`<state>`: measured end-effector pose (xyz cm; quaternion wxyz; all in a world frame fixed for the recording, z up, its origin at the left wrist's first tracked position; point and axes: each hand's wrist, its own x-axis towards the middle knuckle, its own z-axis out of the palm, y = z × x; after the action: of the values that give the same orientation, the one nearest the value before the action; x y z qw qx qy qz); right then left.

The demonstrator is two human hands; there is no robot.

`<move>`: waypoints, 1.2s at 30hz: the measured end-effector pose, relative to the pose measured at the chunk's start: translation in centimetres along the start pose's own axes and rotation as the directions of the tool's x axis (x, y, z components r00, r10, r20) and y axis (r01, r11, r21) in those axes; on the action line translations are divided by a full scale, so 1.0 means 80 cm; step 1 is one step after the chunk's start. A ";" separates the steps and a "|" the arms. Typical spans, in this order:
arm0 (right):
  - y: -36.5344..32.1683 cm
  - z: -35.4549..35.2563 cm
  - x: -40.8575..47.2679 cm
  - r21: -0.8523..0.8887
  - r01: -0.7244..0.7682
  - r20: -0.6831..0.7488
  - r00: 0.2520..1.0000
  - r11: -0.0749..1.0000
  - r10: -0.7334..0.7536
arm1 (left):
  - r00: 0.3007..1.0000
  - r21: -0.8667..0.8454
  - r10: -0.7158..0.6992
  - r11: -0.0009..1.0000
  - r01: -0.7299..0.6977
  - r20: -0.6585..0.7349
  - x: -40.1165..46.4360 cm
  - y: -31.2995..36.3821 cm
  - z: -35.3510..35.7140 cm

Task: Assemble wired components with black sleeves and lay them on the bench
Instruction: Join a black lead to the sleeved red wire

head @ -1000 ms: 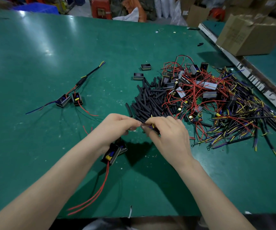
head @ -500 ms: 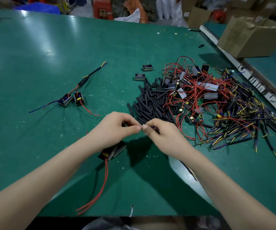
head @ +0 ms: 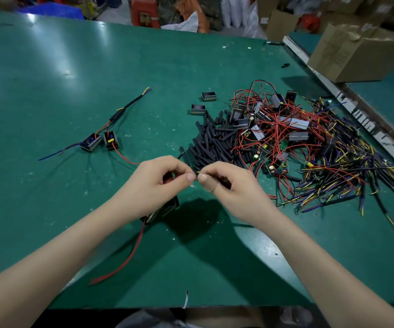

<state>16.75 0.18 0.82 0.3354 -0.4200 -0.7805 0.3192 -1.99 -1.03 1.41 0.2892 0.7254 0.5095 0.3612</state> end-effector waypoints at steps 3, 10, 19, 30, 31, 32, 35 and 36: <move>0.005 0.001 -0.003 -0.350 0.246 -0.087 0.952 0.904 -0.293 | 0.971 -0.233 -0.220 0.943 0.236 0.092 0.004 0.007 -0.005; 0.008 -0.008 0.001 -0.583 0.441 -0.063 0.813 0.682 -0.579 | 0.746 -0.384 -0.418 0.666 0.640 0.519 0.016 0.012 -0.016; 0.004 -0.001 -0.003 -0.167 0.075 -0.041 0.996 0.983 -0.083 | 0.986 0.028 -0.109 0.994 0.106 0.126 0.004 0.008 -0.004; -0.013 0.005 0.000 0.478 -0.653 0.394 0.757 0.588 0.521 | 0.900 0.478 0.432 0.779 -0.405 0.058 -0.018 0.006 -0.002; -0.013 0.007 -0.001 0.442 -0.572 0.291 0.820 0.691 0.492 | 0.944 0.398 0.328 0.863 -0.310 0.025 -0.017 0.006 -0.001; -0.012 0.009 -0.003 0.375 -0.465 0.175 0.885 0.802 0.431 | 0.973 0.315 0.232 0.922 -0.224 0.014 -0.015 0.005 -0.001; -0.005 0.013 -0.010 0.003 -0.042 -0.089 0.995 0.999 0.042 | 1.000 0.094 -0.007 0.996 0.005 0.029 -0.006 0.003 -0.005; -0.003 0.013 -0.013 -0.097 0.065 -0.108 0.991 0.993 -0.075 | 0.993 0.013 -0.085 0.996 0.084 0.076 -0.004 0.003 -0.008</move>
<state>16.27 -1.03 0.16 0.3696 -0.4247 -0.7889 0.2465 -2.42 -1.35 1.87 0.3199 0.7179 0.5302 0.3181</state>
